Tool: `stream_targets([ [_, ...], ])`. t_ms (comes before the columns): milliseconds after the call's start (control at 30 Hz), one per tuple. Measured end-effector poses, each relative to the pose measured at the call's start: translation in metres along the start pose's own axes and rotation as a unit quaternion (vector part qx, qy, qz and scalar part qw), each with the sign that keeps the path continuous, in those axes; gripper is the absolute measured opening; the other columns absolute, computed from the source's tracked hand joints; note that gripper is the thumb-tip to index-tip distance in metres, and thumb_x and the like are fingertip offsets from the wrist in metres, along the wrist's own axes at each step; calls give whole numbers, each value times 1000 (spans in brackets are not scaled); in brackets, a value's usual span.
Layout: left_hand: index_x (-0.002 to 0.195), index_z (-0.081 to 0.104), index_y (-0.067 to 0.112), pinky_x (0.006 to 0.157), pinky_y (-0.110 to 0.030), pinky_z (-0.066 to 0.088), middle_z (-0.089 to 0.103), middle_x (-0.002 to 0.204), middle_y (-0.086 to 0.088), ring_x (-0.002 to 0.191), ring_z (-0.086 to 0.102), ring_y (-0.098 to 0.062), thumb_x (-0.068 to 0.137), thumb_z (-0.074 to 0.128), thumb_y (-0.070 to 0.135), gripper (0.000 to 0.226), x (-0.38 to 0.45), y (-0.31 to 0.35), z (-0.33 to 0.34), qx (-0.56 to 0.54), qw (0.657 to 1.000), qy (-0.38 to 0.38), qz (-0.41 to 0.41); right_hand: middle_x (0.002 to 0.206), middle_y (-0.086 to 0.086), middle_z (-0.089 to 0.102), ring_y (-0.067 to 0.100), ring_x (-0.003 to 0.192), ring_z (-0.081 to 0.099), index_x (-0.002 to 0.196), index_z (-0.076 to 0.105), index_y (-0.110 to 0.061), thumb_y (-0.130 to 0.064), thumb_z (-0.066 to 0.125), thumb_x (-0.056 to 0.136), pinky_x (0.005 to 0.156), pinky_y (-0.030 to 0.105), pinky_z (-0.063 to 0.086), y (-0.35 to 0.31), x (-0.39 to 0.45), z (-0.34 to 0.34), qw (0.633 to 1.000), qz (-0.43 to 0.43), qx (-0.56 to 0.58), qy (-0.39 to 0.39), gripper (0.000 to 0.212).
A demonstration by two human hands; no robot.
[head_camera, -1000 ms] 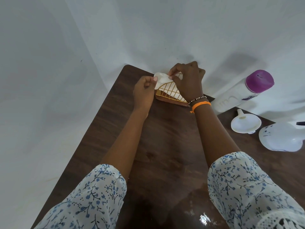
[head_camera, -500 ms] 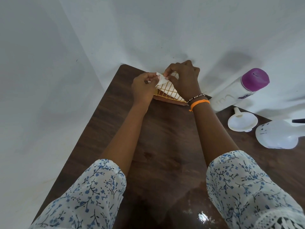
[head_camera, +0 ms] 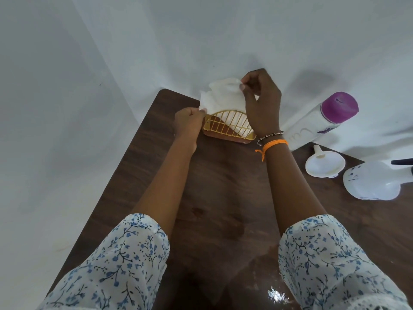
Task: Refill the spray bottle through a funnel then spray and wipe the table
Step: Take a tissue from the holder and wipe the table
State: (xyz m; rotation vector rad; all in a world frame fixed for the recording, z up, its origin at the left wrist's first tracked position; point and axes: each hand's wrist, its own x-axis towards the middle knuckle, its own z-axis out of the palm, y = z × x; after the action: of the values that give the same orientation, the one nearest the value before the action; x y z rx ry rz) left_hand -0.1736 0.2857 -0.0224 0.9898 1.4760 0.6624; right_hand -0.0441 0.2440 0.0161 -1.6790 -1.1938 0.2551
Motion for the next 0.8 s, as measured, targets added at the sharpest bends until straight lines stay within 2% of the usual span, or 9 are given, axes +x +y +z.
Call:
stream_targets([
  [67,65,54,16,54,-16,36,53,70,6,63,47,-6,90,58,20,25,-2,1,1,-1,1000,0,-5,77,-17,54,-4,74,54,86,59,-3,1,55,82,70,10,43,-6,2,-3,999,-7,8,39,7],
  [167,64,52,18,55,-17,37,53,69,7,64,47,-6,90,58,21,27,-3,1,3,8,1000,8,-4,79,-9,57,-2,73,53,86,58,-3,2,54,82,69,14,43,-16,4,-8,993,-15,24,111,8],
  [300,64,52,20,55,-17,37,54,70,7,65,48,-6,91,58,22,28,-5,1,4,13,1000,10,-7,81,-10,55,4,75,53,86,57,-2,4,52,83,67,20,45,-36,2,-14,970,-41,49,236,8],
  [433,65,52,19,56,-16,35,54,72,8,66,48,-5,91,57,22,27,-9,0,4,5,1000,-6,-9,85,-8,52,10,75,51,88,52,-13,7,48,85,66,20,41,-53,-15,-19,943,-57,74,318,21],
  [500,71,56,16,55,-15,34,54,74,7,67,47,-4,92,55,20,21,-12,-2,2,-13,999,-25,-16,85,-2,52,12,75,50,87,54,-12,9,45,84,66,18,38,-53,-27,-21,945,-56,61,316,24],
  [567,93,62,13,57,-15,35,57,85,6,73,50,-3,91,55,19,9,-17,-4,-1,-47,998,-35,-28,84,4,54,11,77,51,82,59,-8,14,42,80,67,17,37,-47,-42,-20,956,-32,47,288,28],
  [667,119,55,14,70,-16,41,58,112,0,95,54,-9,91,57,22,30,-24,-11,-7,-77,996,-28,-27,88,7,58,5,83,54,82,64,-9,13,42,78,73,14,40,-36,-69,-14,968,40,43,244,31],
  [733,125,50,17,82,-20,43,55,121,-1,108,53,-14,91,58,25,36,-35,-16,-12,-91,996,-12,-20,97,3,59,0,86,54,91,66,-13,6,47,83,74,11,40,-30,-85,-11,970,106,67,210,28],
  [800,123,51,19,83,-23,46,56,121,0,106,55,-14,91,56,29,33,-50,-20,-18,-89,996,-12,-16,110,1,55,-3,93,53,104,62,-20,0,56,85,75,9,43,-25,-97,-11,969,166,107,149,29],
])
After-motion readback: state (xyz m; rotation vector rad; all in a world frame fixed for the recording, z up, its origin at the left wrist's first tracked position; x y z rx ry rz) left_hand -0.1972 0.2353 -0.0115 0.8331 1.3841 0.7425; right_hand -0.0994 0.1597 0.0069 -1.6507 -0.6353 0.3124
